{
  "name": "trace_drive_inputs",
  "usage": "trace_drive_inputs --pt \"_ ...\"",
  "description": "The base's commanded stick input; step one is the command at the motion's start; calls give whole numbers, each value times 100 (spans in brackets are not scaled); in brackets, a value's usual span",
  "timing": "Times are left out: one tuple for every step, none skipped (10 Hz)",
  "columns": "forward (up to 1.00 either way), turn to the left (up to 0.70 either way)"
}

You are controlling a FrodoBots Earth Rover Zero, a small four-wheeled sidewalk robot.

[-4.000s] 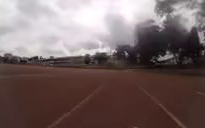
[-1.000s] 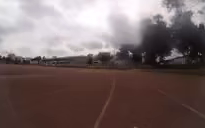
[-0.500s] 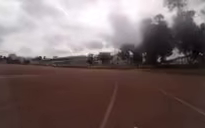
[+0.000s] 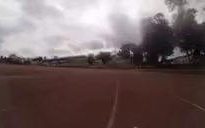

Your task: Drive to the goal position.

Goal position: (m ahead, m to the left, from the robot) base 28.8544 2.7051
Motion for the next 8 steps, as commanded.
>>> trace_drive_inputs --pt "67 0" --pt "67 0" --pt "67 0" --pt "67 0" --pt "67 0" --pt "67 0" --pt "67 0" --pt "67 0"
